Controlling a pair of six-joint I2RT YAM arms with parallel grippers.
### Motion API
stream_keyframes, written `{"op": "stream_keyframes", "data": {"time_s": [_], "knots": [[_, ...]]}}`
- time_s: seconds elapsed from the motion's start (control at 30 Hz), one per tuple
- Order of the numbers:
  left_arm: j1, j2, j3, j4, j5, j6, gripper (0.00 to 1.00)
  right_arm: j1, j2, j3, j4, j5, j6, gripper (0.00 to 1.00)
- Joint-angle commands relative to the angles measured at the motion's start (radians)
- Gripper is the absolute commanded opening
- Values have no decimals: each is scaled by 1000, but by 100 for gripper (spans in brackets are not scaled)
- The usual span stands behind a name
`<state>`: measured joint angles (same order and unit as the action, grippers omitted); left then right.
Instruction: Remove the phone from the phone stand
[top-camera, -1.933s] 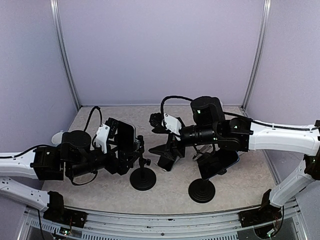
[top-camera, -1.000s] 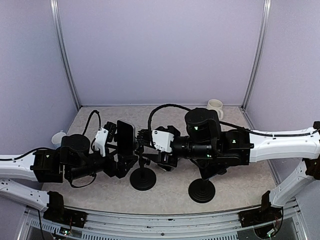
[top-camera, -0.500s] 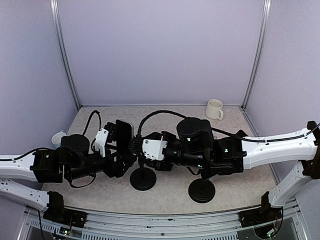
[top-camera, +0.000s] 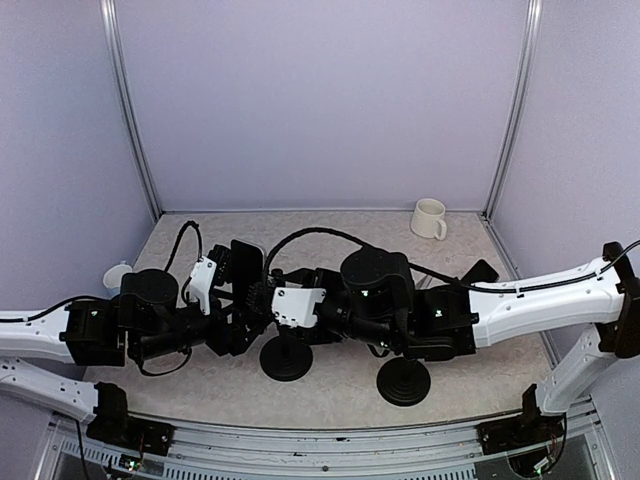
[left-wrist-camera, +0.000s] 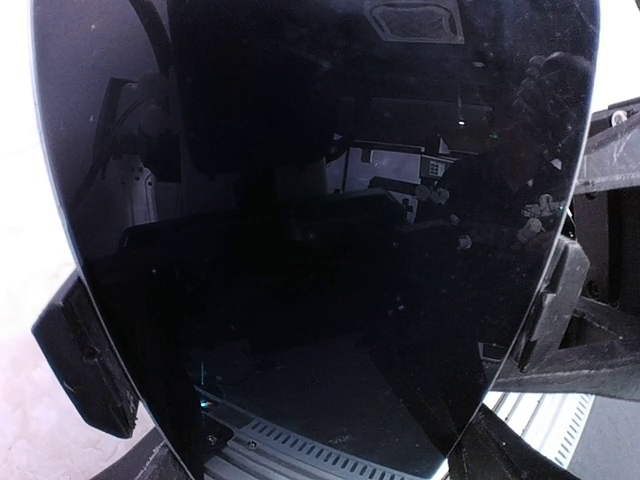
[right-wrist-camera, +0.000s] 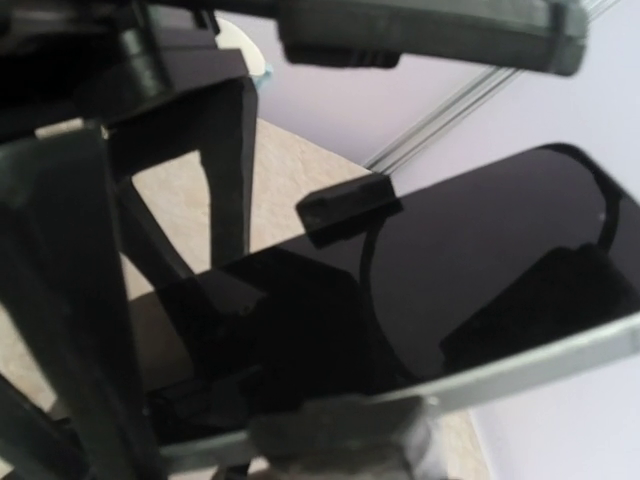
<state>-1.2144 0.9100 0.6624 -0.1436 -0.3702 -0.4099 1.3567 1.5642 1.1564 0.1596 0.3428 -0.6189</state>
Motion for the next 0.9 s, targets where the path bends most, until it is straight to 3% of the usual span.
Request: {"op": "stream_keyframes", "data": {"time_s": [0.0, 0.63, 0.87], "knots": [[-8, 0, -6, 19, 16, 2, 58, 21, 25, 22, 48, 62, -36, 48], [-7, 27, 12, 14, 15, 9, 53, 39, 35, 42, 106, 123, -121, 47], [-6, 34, 17, 16, 18, 4, 52, 47, 31, 41, 116, 120, -152, 40]]}}
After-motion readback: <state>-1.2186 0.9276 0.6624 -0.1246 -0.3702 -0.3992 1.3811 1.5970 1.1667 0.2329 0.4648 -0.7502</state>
